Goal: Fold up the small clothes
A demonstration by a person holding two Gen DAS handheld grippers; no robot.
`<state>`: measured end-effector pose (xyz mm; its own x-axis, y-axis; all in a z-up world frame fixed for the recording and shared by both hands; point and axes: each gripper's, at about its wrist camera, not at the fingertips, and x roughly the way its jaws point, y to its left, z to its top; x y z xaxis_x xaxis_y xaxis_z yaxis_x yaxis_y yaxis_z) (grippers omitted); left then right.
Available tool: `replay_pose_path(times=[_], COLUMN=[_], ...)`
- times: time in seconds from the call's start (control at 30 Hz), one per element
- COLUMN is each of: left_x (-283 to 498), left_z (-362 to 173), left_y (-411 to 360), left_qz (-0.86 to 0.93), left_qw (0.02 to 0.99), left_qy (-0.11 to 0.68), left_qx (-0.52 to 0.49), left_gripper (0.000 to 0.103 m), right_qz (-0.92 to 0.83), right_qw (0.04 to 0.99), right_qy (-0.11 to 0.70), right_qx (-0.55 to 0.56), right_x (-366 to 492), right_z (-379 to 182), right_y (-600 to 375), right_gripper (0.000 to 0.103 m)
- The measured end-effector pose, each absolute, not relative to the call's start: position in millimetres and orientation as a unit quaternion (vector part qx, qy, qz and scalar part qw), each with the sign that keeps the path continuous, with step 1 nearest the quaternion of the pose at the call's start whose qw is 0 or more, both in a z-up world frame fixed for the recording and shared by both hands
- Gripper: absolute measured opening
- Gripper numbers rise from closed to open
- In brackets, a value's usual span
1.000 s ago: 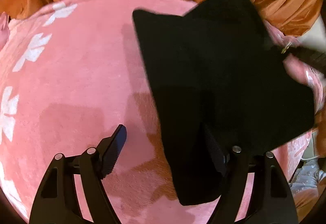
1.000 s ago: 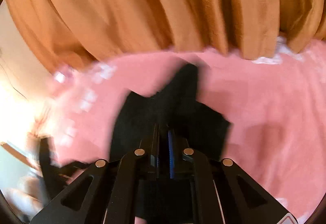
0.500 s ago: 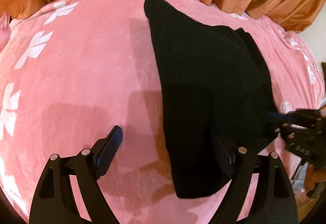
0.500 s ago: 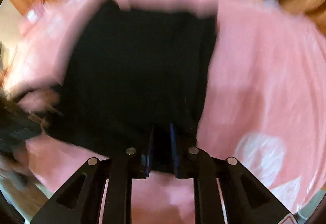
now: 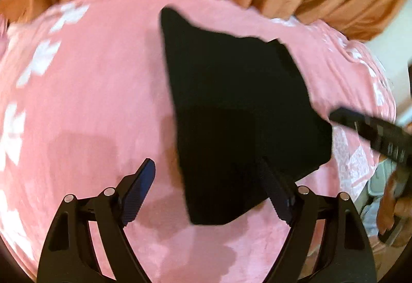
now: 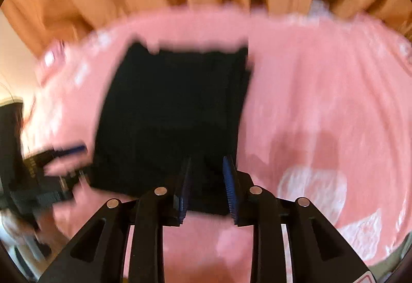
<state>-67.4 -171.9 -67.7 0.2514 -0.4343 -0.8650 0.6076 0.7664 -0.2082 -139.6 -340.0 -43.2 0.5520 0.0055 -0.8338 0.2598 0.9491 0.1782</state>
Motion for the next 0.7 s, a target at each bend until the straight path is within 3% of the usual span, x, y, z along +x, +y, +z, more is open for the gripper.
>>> replay_pose_path(times=[0.17,0.27,0.33,0.53,0.63,0.7], left_x=[-63.2,-55.0,-59.6,-59.0,-58.3,-62.6], left_z=[-88.0,-105.7,-105.3,-102.4,-104.8,-105.8], left_y=[-175.8,-168.7,-171.7,-165.1,-167.0,-171.8], left_qz=[-0.31,-0.304,-0.31,-0.315,-0.312,-0.31], left_qw=[0.78,0.772,0.776,0.771,0.772,0.777], left_qy=[0.533,0.55,0.537,0.542,0.543,0.533], left_qx=[0.107,0.097,0.117,0.108,0.113,0.127], left_gripper=[0.08,0.083,0.084,0.084,0.084,0.085], right_qz=[-0.082,-0.11,-0.124,-0.114,-0.109,-0.106], right_qw=[0.858,0.845,0.842,0.846,0.82,0.832], right_qy=[0.48,0.505,0.506,0.495,0.546,0.529], right_qx=[0.159,0.136,0.143,0.16,0.131,0.13], right_x=[-86.0,-65.6,-61.4,-88.3,-105.4,-108.8], right_z=[-66.2,-90.9,-100.8,-51.8,-85.3,-89.1], right_y=[-353.4,-352.2,-367.6,-358.5,-343.6,-344.2], right_gripper=[0.029,0.013,0.01,0.011,0.014,0.017])
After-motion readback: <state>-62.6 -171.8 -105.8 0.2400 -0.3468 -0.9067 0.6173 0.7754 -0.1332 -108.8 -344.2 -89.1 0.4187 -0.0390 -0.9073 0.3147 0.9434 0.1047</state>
